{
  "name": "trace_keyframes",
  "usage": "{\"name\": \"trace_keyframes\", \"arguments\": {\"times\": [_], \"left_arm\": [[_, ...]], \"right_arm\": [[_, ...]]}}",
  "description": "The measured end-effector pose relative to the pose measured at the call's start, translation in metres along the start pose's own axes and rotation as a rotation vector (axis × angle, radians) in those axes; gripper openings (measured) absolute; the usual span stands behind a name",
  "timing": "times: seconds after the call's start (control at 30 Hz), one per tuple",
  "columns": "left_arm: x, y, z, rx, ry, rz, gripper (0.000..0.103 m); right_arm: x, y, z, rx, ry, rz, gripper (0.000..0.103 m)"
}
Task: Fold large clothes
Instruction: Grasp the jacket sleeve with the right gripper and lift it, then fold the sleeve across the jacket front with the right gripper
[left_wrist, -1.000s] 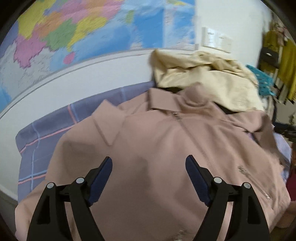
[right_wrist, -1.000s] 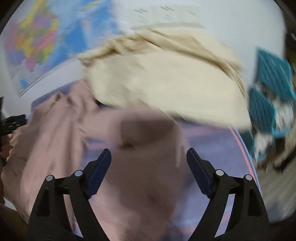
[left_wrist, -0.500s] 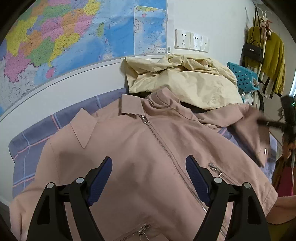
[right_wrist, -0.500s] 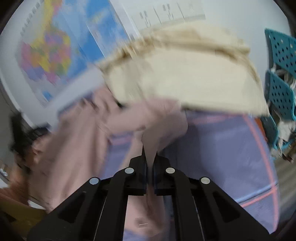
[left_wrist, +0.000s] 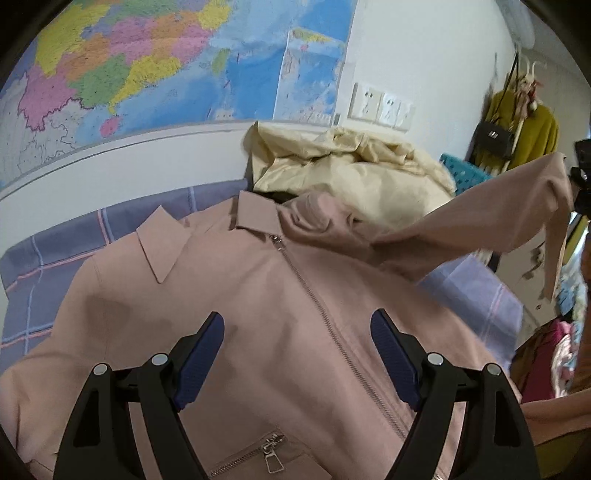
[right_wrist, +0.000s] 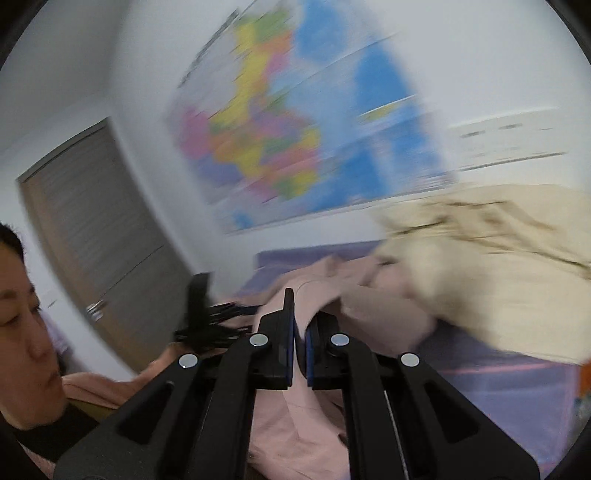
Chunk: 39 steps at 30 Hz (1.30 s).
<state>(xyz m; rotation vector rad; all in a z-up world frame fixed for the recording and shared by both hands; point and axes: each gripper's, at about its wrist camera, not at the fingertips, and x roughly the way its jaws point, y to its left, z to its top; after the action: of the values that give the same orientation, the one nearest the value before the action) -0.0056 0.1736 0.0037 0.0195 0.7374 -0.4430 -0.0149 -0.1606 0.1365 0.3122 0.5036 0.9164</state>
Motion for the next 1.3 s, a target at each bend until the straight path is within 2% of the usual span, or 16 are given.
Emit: {"name": "trace_keyframes", "arguments": {"times": [0.27, 0.33, 0.4, 0.5, 0.63, 0.7, 0.8, 0.83, 0.97, 1.07, 1.1, 1.13, 1.17, 1.2, 1.23, 1.3], "left_arm": [[-0.056, 0.035, -0.009, -0.09, -0.117, -0.038, 0.079], [-0.067, 0.046, -0.015, -0.103, -0.133, 0.001, 0.079], [-0.072, 0.06, -0.022, -0.131, -0.124, 0.027, 0.079], [-0.066, 0.075, -0.033, -0.163, -0.077, 0.043, 0.079], [-0.043, 0.07, -0.045, -0.134, 0.01, -0.019, 0.08], [-0.03, 0.061, -0.047, -0.102, 0.047, -0.054, 0.082], [-0.009, 0.043, -0.043, -0.044, 0.098, -0.105, 0.086], [-0.002, 0.037, -0.041, -0.035, 0.116, -0.126, 0.087], [0.017, 0.022, -0.039, -0.013, 0.169, -0.17, 0.088], [0.036, 0.012, -0.041, 0.014, 0.229, -0.126, 0.087], [0.044, 0.011, -0.043, 0.016, 0.261, -0.107, 0.078], [0.052, 0.011, -0.045, 0.016, 0.29, -0.091, 0.049], [0.058, 0.013, -0.047, 0.012, 0.318, -0.079, 0.031], [0.064, 0.018, -0.049, 0.001, 0.356, -0.087, 0.002], [0.065, 0.023, -0.049, -0.006, 0.363, -0.093, 0.002], [0.052, 0.037, -0.043, -0.005, 0.3, -0.056, 0.002]], "right_arm": [[0.152, 0.042, 0.007, -0.004, 0.153, 0.219, 0.006], [0.202, 0.038, -0.006, 0.032, 0.261, 0.242, 0.012], [0.239, 0.03, -0.026, 0.06, 0.364, 0.222, 0.032], [0.26, 0.02, -0.046, 0.047, 0.443, 0.155, 0.05], [0.234, 0.0, -0.043, 0.019, 0.417, 0.087, 0.05], [0.208, -0.022, -0.027, -0.013, 0.328, -0.053, 0.051], [0.193, -0.062, -0.015, 0.019, 0.278, -0.252, 0.053], [0.19, -0.08, -0.013, 0.055, 0.274, -0.281, 0.053], [0.215, -0.121, -0.02, 0.101, 0.341, -0.367, 0.052], [0.238, -0.137, -0.035, 0.094, 0.425, -0.404, 0.052], [0.245, -0.139, -0.037, 0.092, 0.442, -0.417, 0.051], [0.251, -0.142, -0.041, 0.094, 0.463, -0.412, 0.049], [0.253, -0.144, -0.046, 0.093, 0.479, -0.395, 0.035], [0.254, -0.145, -0.048, 0.087, 0.488, -0.381, 0.007], [0.255, -0.145, -0.05, 0.085, 0.497, -0.356, 0.002], [0.247, -0.139, -0.049, 0.062, 0.476, -0.351, 0.001]]}}
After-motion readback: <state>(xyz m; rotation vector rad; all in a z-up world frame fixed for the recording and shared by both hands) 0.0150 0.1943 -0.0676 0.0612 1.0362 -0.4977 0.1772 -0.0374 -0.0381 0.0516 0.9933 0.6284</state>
